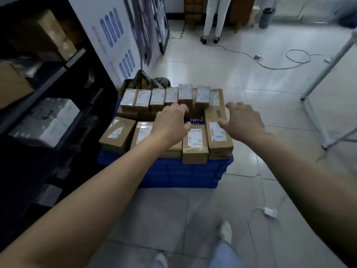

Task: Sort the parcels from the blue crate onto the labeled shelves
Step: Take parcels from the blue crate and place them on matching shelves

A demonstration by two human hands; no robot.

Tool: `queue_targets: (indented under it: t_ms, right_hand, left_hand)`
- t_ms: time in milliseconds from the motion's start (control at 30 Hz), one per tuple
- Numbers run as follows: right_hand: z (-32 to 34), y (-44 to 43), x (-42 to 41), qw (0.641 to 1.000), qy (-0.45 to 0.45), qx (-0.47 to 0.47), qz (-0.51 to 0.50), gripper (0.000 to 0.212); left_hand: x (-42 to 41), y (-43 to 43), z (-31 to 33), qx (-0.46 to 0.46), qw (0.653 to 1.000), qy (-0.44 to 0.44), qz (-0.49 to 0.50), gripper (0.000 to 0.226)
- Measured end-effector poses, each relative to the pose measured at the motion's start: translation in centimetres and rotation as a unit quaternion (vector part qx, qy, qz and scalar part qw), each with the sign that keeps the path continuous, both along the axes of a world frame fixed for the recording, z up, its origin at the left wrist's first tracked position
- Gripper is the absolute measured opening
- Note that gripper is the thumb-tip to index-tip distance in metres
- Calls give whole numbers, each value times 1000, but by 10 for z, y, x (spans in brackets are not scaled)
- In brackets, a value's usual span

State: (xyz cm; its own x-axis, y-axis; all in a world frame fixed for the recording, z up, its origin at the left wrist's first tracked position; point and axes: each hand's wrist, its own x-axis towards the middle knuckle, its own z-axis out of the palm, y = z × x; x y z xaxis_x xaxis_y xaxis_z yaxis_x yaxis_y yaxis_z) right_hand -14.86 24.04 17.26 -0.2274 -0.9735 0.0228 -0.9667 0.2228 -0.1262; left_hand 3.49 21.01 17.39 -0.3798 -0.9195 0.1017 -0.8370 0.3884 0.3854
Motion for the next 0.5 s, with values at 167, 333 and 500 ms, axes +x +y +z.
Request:
queue_targets:
  t_ms: [167, 333, 500]
  right_hand:
    - [-47, -47, -55, 996, -1, 85, 40, 56]
    - [-91, -84, -117, 986, 3, 149, 79, 55]
    - [-134, -104, -153, 979, -63, 184, 61, 47]
  left_hand:
    - [-37, -42, -61, 150, 985, -3, 80, 36]
    - [-77, -74, -124, 244, 955, 29, 167, 40]
    - [-94, -88, -174, 317, 919, 48, 228, 35]
